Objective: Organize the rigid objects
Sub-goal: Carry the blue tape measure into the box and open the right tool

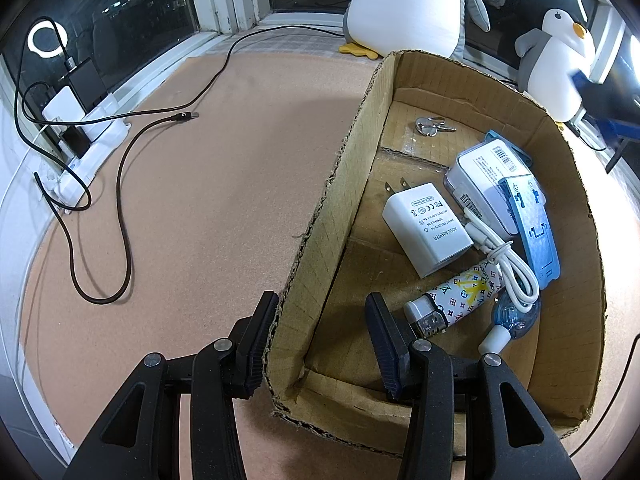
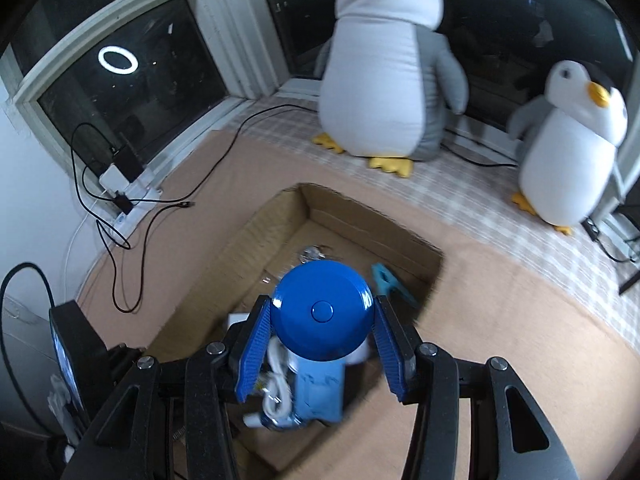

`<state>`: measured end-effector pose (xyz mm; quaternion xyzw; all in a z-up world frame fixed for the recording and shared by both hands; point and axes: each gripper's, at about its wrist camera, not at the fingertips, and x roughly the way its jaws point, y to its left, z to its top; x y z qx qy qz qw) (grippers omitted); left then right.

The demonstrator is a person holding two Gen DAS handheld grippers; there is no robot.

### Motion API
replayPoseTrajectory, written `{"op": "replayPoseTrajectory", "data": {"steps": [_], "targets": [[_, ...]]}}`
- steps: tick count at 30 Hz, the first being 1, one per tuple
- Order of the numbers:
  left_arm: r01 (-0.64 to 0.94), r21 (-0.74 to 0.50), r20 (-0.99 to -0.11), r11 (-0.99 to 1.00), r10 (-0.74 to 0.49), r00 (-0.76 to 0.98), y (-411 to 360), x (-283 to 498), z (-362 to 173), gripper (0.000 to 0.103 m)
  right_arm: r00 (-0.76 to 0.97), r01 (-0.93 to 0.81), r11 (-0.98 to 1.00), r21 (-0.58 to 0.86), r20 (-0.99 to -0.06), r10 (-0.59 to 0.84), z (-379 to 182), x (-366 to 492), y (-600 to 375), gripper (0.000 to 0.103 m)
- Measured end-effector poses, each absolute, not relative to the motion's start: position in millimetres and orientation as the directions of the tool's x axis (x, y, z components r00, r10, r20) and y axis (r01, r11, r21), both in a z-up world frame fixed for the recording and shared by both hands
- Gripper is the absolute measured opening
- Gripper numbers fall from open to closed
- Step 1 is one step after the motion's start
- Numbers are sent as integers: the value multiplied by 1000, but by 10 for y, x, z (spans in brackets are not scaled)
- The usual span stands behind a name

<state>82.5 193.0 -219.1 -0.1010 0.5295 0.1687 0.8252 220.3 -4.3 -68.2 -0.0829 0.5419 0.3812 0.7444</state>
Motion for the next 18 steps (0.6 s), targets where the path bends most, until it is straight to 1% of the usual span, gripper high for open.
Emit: {"op": "replayPoseTrajectory", "data": {"steps": [11, 18], "targets": [[-385, 14, -907, 923, 174, 383, 1935, 826, -2190, 49, 86, -686, 676, 269, -893, 443, -1008, 2193, 360, 46], [-385, 15, -907, 923, 174, 383, 1936, 822, -2191, 49, 98, -685, 681, 258, -894, 437, -1043, 2201, 375, 49]]}}
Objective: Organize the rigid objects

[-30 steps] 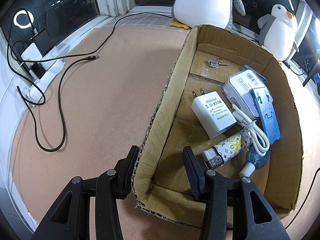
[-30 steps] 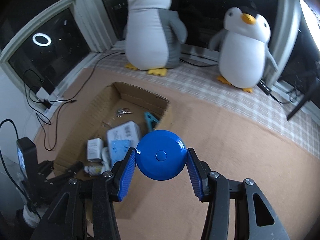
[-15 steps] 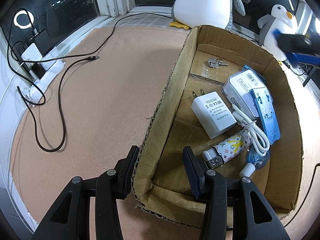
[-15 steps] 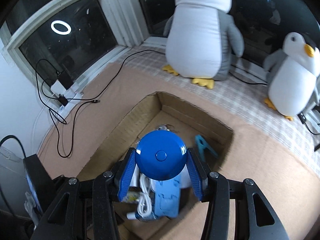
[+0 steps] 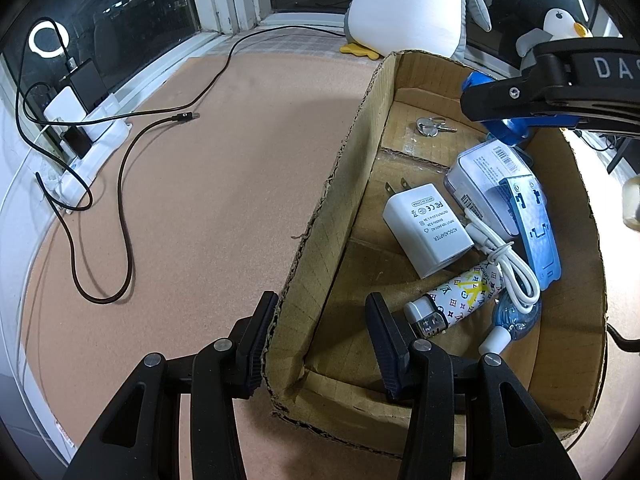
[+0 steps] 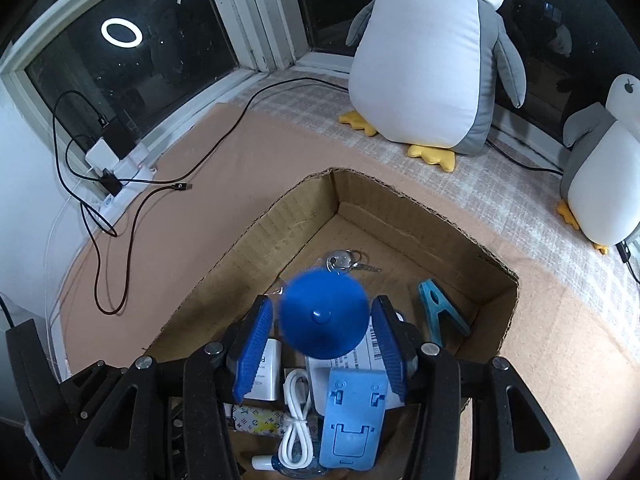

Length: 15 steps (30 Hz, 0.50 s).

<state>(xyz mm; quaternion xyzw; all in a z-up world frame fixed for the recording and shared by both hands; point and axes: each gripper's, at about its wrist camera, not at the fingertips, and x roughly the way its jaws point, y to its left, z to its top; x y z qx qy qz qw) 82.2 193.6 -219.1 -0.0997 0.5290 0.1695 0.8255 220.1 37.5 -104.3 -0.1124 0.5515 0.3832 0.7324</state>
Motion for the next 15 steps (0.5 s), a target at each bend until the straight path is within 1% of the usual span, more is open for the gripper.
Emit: {"op": "replayPoseTrajectory", "data": {"steps": [7, 15], "targets": [[-384, 16, -907, 923, 175, 383, 1946, 812, -2186, 49, 102, -674, 693, 255, -897, 430, -1030, 2195, 269, 49], [-385, 16, -909, 923, 175, 379, 1965, 809, -2178, 49, 113, -648, 710, 277, -886, 449, -838, 2071, -75, 49]]}}
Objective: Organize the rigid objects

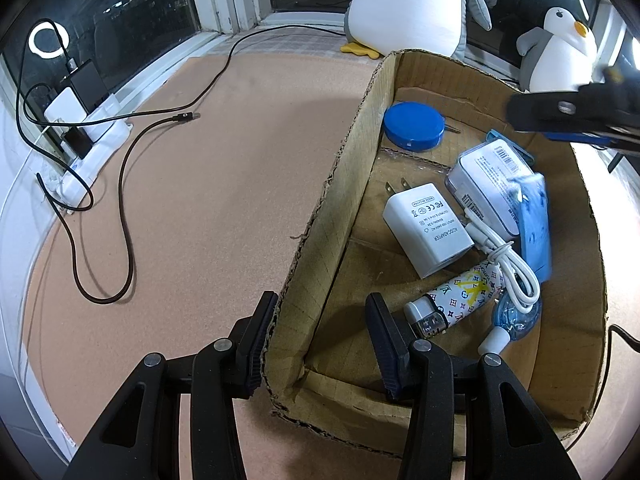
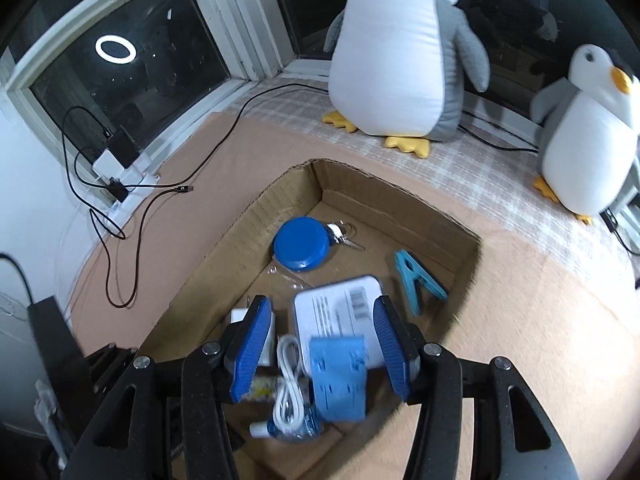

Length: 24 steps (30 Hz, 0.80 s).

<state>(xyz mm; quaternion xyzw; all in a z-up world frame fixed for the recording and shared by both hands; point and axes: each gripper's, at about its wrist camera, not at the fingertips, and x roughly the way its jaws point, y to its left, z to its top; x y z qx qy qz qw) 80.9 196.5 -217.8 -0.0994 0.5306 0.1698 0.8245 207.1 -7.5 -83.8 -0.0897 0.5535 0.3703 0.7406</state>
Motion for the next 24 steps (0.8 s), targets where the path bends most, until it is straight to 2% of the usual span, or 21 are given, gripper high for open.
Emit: {"op": "replayPoseTrajectory", "data": {"steps": [8, 24], "targets": [[-379, 36, -909, 925, 188, 373, 1938, 803, -2160, 49, 166, -646, 721, 251, -875, 454, -570, 1850, -542, 51], [-349, 73, -877, 934, 227, 424, 1738, 705, -1815, 49, 243, -573, 780, 253, -856, 456, -394, 1573, -1322, 52]]}}
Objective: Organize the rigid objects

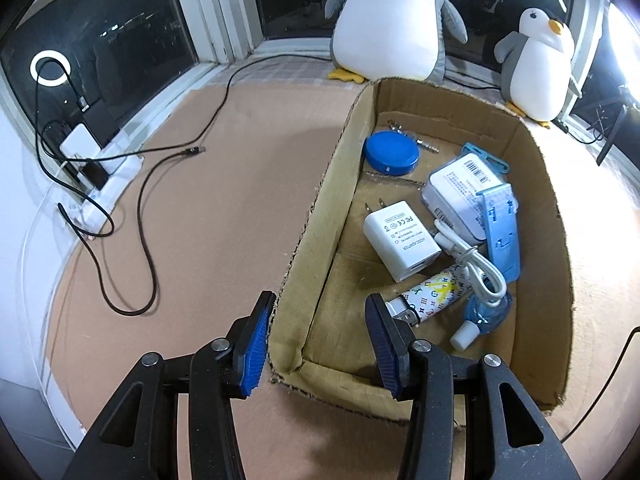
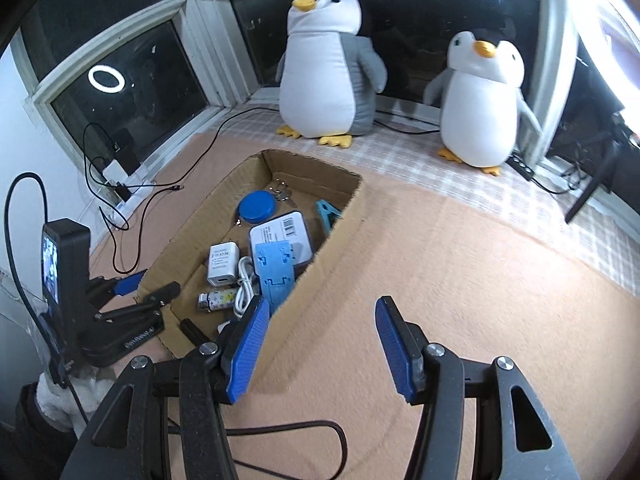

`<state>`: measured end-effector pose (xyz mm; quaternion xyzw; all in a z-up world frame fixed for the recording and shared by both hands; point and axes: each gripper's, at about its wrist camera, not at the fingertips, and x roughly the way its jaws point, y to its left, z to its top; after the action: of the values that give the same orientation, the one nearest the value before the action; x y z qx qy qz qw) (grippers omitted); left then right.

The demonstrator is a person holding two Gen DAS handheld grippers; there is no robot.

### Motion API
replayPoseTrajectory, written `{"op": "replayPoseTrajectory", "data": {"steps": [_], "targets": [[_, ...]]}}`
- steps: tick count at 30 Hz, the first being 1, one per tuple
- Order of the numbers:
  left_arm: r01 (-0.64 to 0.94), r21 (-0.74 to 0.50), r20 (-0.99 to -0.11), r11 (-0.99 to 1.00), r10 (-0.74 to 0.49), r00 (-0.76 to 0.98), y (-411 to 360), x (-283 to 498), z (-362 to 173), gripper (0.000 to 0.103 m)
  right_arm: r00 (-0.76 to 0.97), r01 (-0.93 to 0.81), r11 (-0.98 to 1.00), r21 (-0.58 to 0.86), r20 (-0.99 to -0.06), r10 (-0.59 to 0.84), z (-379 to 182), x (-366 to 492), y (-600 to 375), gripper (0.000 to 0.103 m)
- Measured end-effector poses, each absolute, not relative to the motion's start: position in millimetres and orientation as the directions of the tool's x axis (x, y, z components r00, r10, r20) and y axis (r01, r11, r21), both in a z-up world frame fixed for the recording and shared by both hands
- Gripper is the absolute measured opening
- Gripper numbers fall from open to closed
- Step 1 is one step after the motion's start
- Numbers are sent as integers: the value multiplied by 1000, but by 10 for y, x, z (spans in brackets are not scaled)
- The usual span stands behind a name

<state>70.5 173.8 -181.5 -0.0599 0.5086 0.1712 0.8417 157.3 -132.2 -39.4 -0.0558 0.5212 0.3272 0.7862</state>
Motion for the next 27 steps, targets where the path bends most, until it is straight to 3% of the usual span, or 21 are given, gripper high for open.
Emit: {"op": "replayPoseTrajectory", "data": {"steps": [7, 11, 19, 24, 27], "targets": [[-321, 73, -847, 944, 229, 480, 1576, 574, -1540, 54, 293, -553, 802, 226, -848, 441, -281, 1457, -1532, 52], [-278, 77, -830, 958, 216, 515, 1367, 530, -1378, 55, 315, -549, 808, 215, -842, 438, -229, 1360, -1612, 62], [-194, 58, -807, 979, 160, 568, 958, 459, -1112, 63, 363, -540, 814, 216, -813, 456, -61, 1170, -1684, 62], [-184, 71, -768, 980, 171, 617, 830, 381, -879, 72, 404, -529, 822, 212, -789, 464, 104, 1098, -1734, 65], [-189, 73, -740, 979, 181, 648, 805, 319, -712, 78, 430, -525, 827, 203, -775, 463, 192, 1064, -1754, 77]]}}
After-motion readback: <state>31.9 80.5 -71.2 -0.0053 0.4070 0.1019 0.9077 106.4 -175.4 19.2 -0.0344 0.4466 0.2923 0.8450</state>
